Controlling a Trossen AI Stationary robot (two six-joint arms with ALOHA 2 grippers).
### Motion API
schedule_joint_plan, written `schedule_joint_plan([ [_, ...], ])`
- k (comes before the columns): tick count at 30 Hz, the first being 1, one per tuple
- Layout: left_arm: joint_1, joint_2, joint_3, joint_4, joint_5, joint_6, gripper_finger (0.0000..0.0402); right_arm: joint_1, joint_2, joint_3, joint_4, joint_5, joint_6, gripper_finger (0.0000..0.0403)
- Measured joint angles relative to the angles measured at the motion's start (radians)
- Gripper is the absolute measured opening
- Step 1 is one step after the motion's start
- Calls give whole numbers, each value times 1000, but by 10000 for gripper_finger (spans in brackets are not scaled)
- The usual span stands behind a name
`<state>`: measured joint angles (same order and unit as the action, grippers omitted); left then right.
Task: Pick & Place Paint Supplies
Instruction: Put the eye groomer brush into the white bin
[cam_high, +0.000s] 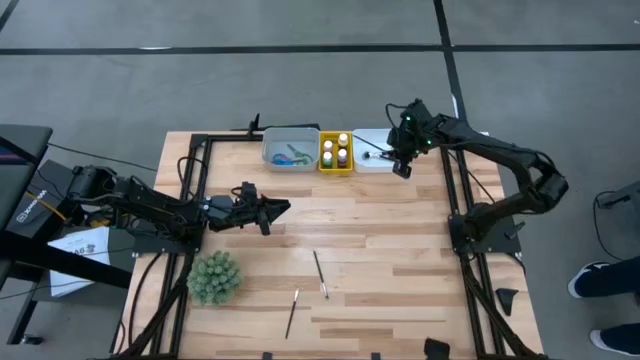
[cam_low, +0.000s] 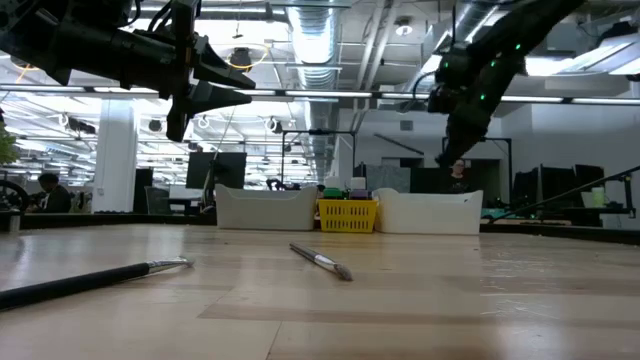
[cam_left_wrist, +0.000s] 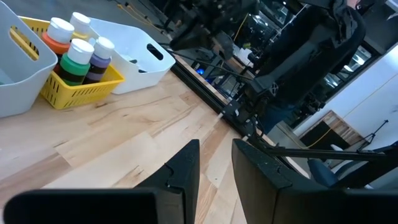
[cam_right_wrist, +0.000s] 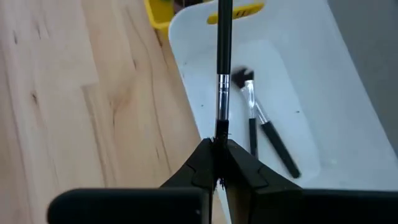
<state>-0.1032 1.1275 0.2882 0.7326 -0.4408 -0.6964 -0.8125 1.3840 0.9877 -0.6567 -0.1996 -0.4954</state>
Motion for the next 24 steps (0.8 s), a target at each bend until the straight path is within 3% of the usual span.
schedule_joint_plan([
  [11,0,0,0,0,-32,-26,88,-133,147,2,22,-12,-17,11],
  [24,0,0,0,0,-68,-27,88,-159,209,2,67,-13,-29,11],
])
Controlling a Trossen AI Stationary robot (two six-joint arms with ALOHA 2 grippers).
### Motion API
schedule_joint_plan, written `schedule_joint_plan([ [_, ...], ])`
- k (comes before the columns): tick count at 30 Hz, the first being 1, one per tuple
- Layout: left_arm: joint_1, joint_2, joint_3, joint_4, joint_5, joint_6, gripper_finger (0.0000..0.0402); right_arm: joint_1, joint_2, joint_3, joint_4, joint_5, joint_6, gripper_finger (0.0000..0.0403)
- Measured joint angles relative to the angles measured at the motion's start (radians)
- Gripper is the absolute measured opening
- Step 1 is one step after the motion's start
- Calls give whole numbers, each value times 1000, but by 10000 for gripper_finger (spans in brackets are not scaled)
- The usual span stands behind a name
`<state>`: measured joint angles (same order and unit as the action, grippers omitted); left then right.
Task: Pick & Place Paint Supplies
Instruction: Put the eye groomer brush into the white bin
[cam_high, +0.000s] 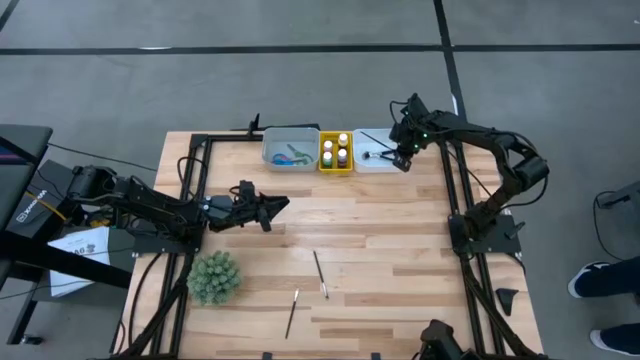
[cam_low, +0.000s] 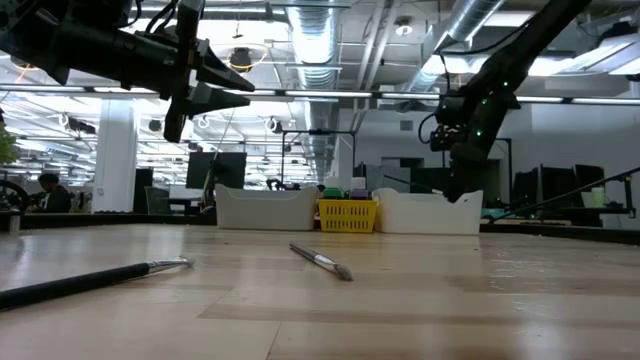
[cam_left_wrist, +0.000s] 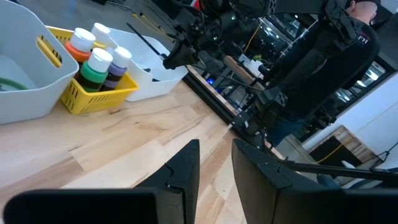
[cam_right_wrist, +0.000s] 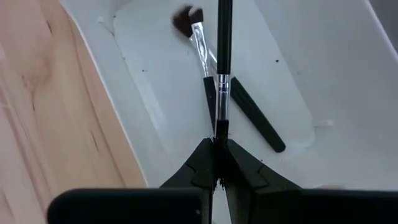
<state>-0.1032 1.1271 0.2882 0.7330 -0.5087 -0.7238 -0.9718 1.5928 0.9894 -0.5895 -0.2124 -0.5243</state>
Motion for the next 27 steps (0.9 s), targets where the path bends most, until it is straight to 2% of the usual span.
schedule_joint_plan([
  [19,0,0,0,0,0,-18,88,1,-1,0,-3,0,0,16],
  [27,0,0,0,0,0,-18,88,2,-1,0,2,-1,27,45],
])
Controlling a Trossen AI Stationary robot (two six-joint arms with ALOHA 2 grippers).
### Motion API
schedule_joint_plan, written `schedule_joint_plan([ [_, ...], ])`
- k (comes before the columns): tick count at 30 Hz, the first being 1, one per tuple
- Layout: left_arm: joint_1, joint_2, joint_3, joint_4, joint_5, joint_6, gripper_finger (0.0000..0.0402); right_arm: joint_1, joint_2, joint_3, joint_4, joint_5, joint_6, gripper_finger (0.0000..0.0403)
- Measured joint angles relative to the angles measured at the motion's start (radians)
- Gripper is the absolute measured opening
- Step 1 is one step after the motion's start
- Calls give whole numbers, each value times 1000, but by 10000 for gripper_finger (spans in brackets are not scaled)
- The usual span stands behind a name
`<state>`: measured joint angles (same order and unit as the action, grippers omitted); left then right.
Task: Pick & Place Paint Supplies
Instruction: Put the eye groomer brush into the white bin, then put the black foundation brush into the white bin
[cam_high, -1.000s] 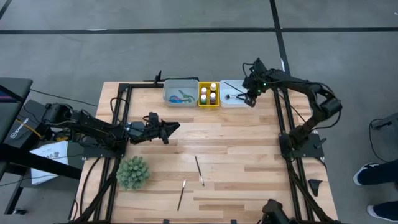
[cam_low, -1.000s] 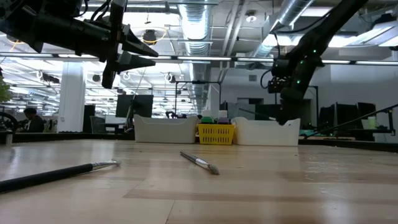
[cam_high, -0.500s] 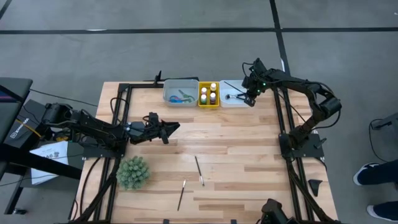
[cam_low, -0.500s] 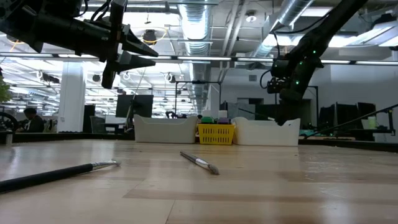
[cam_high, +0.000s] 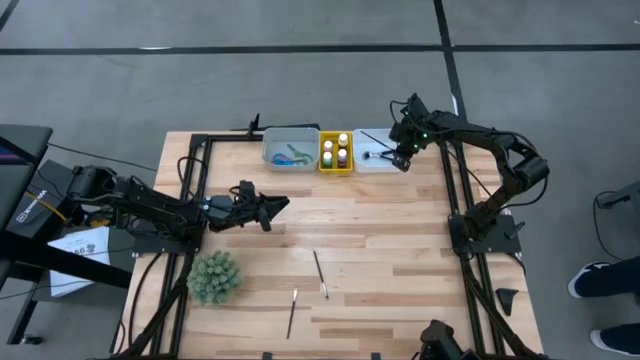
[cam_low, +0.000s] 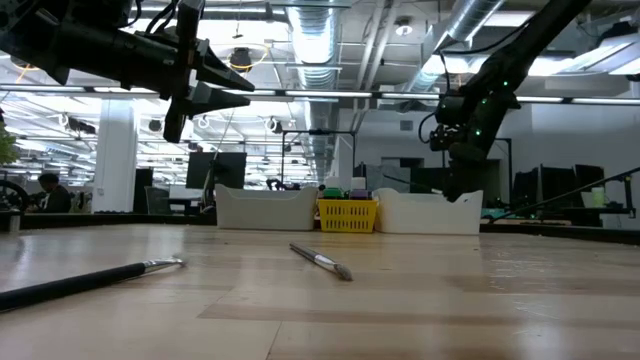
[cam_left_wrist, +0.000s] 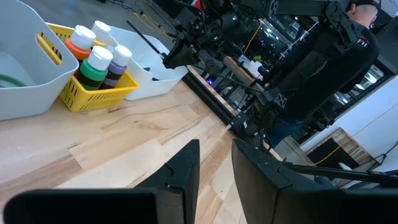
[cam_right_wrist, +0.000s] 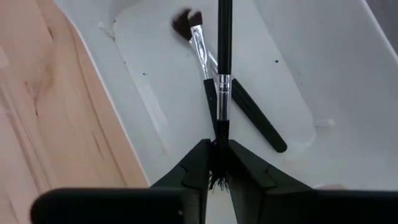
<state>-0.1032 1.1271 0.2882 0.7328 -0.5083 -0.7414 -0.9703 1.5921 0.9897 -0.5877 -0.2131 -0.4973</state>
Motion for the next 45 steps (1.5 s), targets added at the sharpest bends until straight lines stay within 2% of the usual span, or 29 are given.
schedule_joint_plan([
  [23,0,0,0,0,0,0,88,0,0,0,23,-1,27,51],
  [32,0,0,0,0,0,0,88,0,-1,0,24,-52,38,55],
  [37,0,0,0,0,0,0,88,-1,-1,0,24,-52,51,73],
  [45,0,0,0,0,0,0,88,-1,-1,0,24,-53,53,126],
])
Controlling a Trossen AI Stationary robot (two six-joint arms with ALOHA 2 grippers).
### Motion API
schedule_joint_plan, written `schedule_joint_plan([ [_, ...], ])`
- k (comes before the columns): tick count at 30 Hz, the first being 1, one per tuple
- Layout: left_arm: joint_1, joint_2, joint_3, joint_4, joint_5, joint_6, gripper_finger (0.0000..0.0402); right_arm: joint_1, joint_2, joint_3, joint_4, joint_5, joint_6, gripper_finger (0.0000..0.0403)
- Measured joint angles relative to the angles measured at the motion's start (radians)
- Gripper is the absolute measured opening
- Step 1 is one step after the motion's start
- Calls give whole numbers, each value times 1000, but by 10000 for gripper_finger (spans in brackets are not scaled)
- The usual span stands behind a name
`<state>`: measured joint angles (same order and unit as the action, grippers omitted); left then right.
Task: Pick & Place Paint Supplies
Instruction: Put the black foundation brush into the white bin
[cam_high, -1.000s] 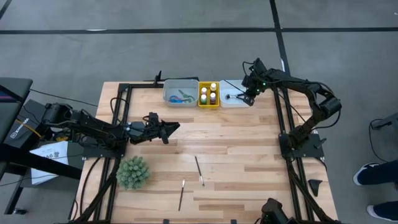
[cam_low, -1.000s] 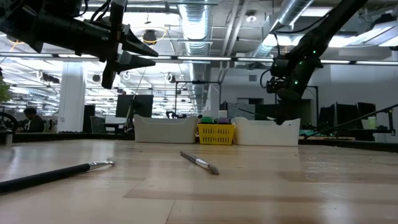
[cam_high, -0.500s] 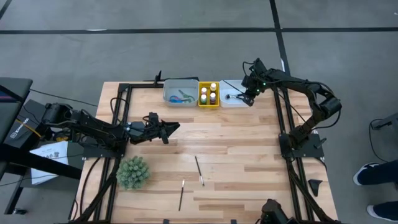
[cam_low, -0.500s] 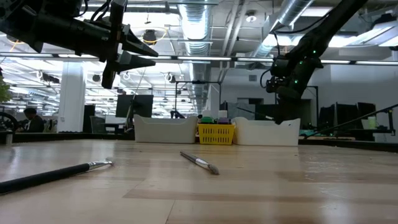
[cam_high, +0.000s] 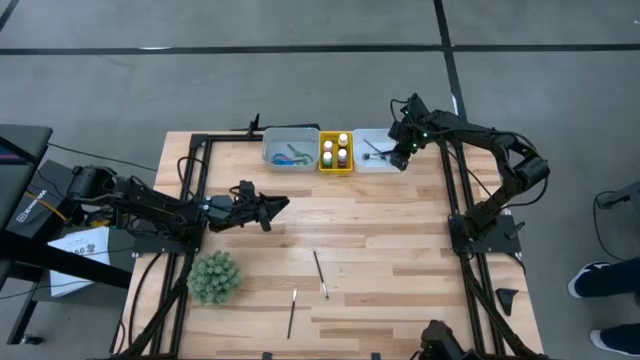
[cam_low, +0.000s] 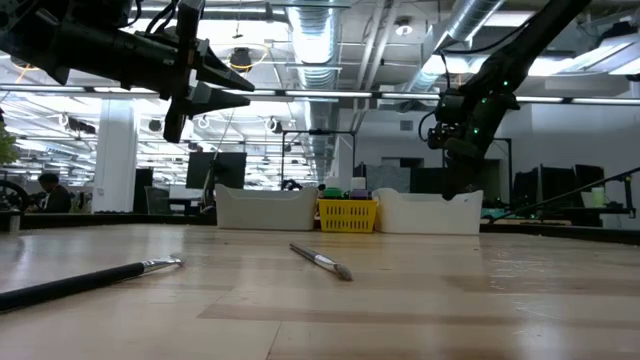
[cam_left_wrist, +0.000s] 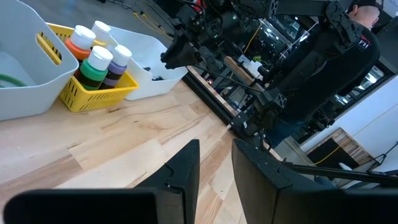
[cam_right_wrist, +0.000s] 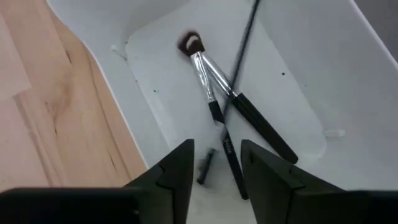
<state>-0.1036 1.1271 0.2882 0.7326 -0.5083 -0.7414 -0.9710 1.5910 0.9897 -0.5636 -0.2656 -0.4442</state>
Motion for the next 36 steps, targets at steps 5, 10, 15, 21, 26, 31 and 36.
schedule_joint_plan([
  [5,0,0,0,0,0,0,88,0,-21,0,1,-23,5,153],
  [10,0,0,0,0,0,0,88,0,-79,0,4,-25,28,163],
  [15,0,0,0,0,0,0,88,7,-153,0,13,-73,102,164],
  [21,0,0,0,0,0,1,88,56,-224,0,28,-128,235,164],
  [26,0,0,0,0,0,2,88,137,-253,0,23,-129,342,163],
  [31,0,0,0,0,15,3,88,239,-258,0,13,-129,499,163],
  [36,0,0,0,0,84,3,88,377,-258,0,-23,-130,662,163],
])
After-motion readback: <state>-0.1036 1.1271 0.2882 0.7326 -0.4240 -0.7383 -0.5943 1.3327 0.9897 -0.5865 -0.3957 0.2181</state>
